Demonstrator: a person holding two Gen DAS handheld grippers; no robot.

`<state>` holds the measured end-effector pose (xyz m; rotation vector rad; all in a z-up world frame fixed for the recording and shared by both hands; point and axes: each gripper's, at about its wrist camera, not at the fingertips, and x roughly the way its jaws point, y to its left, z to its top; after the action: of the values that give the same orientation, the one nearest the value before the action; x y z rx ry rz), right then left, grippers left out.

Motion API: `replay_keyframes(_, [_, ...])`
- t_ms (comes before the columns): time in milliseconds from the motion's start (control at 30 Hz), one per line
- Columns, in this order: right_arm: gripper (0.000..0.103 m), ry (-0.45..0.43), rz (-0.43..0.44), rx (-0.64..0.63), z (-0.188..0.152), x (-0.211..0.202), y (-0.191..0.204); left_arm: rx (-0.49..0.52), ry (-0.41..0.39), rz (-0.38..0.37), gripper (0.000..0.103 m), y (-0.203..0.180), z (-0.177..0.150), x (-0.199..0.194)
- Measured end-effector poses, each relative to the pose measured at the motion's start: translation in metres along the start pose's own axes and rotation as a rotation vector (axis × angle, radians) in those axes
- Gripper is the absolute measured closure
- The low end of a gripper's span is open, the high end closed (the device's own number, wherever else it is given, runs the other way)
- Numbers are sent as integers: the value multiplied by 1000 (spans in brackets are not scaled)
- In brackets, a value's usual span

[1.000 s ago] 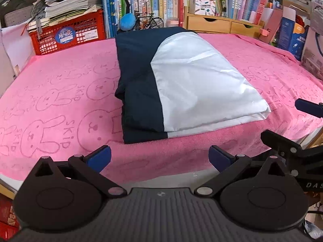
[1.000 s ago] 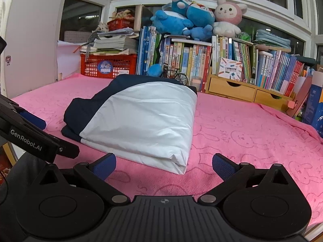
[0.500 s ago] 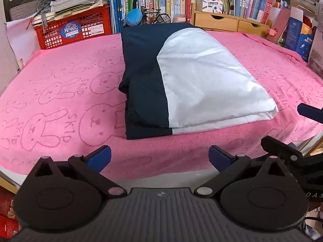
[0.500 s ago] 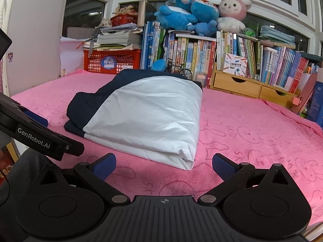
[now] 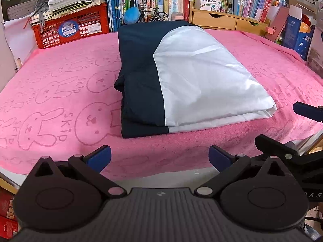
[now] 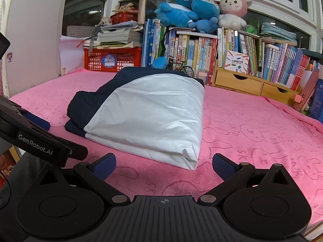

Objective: Fold clothes

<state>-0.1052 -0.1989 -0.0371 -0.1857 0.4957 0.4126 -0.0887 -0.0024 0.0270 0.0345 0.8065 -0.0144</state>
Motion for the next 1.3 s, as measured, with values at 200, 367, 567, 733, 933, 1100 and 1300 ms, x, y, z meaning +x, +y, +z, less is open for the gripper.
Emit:
replay_keyframes(200, [0,-2,-5,-5,4,0,2,32,-8,16,0,-6,0,-2])
replay_keyframes(367, [0,-3,-5,-2,5,-1,2,48,-28,15,0,-10,2,-4])
replay_keyframes(567, [0,3,-7,4,5,0,2,46,-24,13,0,-10,3,-3])
replay_keyframes(733, [0,9,-7,7,4,0,3,48,-25,15,0,-11,3,-4])
replay_keyframes(933, [0,13,-8,10,4,1,3,47,-25,15,0,-12,3,-4])
replay_keyframes(1100, [0,19,-9,10,3,2,4,44,-24,19,0,-11,3,-4])
replay_keyframes(1300, [0,14,-10,14,3,2,4,55,-53,29,0,-13,2,-7])
